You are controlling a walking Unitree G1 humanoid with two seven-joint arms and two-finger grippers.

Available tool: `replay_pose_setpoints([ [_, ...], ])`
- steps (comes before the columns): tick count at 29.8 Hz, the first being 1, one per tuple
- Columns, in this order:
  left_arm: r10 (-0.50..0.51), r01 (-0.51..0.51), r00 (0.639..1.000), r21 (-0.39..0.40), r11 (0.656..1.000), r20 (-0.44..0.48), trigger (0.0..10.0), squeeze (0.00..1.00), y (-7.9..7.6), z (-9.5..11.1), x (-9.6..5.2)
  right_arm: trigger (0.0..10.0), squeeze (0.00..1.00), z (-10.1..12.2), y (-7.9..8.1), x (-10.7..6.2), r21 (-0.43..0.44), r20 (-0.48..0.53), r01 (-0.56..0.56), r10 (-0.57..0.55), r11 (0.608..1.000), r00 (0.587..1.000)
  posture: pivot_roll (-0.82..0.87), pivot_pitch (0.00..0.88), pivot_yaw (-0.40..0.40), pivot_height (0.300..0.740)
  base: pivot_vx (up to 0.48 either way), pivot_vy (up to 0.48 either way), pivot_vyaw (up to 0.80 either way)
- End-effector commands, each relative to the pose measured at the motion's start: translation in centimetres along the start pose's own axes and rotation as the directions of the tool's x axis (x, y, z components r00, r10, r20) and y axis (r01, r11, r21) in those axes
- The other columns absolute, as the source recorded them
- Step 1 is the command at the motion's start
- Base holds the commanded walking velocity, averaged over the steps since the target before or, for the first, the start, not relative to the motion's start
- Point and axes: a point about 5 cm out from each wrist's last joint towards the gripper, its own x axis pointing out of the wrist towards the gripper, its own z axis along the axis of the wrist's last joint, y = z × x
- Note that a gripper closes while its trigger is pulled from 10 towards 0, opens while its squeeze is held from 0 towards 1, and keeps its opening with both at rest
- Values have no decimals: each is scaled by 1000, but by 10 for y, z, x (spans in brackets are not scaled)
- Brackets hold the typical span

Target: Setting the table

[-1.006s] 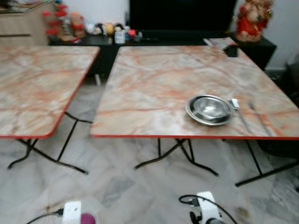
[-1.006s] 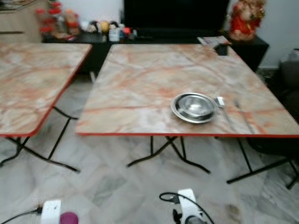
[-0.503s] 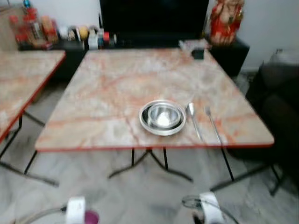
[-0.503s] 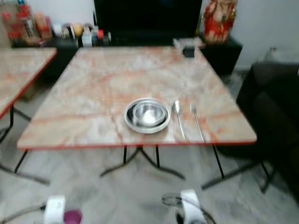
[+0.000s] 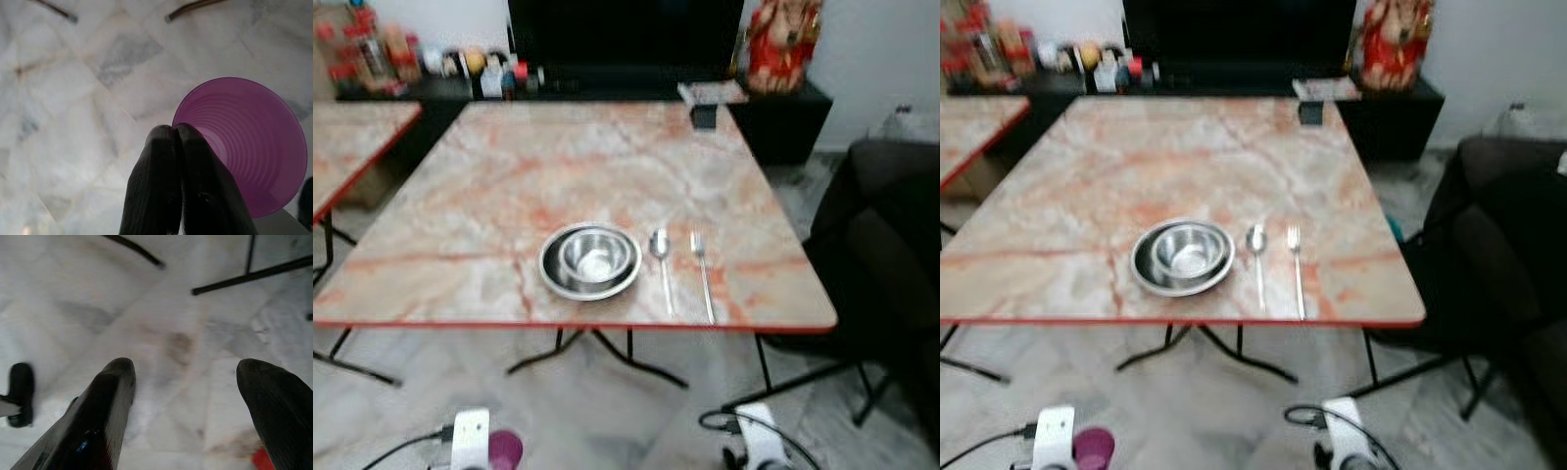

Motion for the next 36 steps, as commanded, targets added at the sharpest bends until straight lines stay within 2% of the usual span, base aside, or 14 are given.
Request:
replay_pose_setpoints([
  [1,28,-28,1000,-22,999,-4,10000,0,12,-4,0,10000,0,2,10,1,3,1,-27,27,1000,1000,13,0,-46,732,0,0,0],
  [11,45,-44,999,-42,998,13,10000,0,11,-1,0,10000,0,7,11,2,3,12,-29,29,1000,999,10,0,-47,732,0,0,0],
  [14,329,-328,944,-83,941,-4,10000,0,49,-2,-2,10000,0,7,9,1,-17,6,-30,31,999,1000,17,0,-57,732,0,0,0],
  [16,361,-359,933,-101,928,-4,10000,0,54,-2,-3,10000,0,7,9,1,-22,5,-31,31,999,999,19,0,-60,732,0,0,0],
  [20,590,-578,803,-128,806,86,10000,0,95,14,-10,10000,0,8,7,1,-37,4,-33,33,999,999,42,0,-82,732,0,0,0],
  [21,658,-644,744,-142,752,115,10000,0,109,21,-14,10000,0,9,7,1,-42,5,-34,35,999,999,44,0,-84,732,0,0,0],
  [22,755,-736,634,-171,656,168,10000,0,131,36,-21,10000,0,12,6,2,-46,9,-36,36,998,999,49,0,-90,732,0,0,0],
  [23,755,-736,634,-171,656,168,10000,0,131,36,-21,10000,0,12,6,2,-46,9,-36,36,998,999,49,0,-90,732,0,0,0],
  [24,792,-775,576,-171,608,203,10000,0,140,47,-25,10000,0,13,6,2,-47,12,-37,38,998,999,59,0,-97,732,0,0,0],
  [27,832,-869,385,-148,473,399,10000,0,159,96,-41,10000,0,17,9,2,-54,21,-48,50,997,999,69,0,-100,732,0,0,0],
  [28,831,-890,284,-192,414,479,10000,0,167,125,-53,10000,0,19,10,2,-53,24,-53,55,997,998,68,0,-98,732,0,0,0],
  [30,823,-883,162,-291,367,544,10000,0,173,161,-72,10000,0,20,13,3,-47,27,-60,62,997,998,68,0,-93,732,0,0,0],
  [34,784,-845,87,-371,385,615,10000,0,169,193,-88,10000,0,20,15,3,-45,28,-64,65,997,998,61,0,-86,732,0,0,0],
  [36,697,-704,56,-466,535,715,10000,0,153,237,-105,10000,0,19,16,3,-36,26,-64,65,997,998,59,0,-83,732,0,0,0],
])
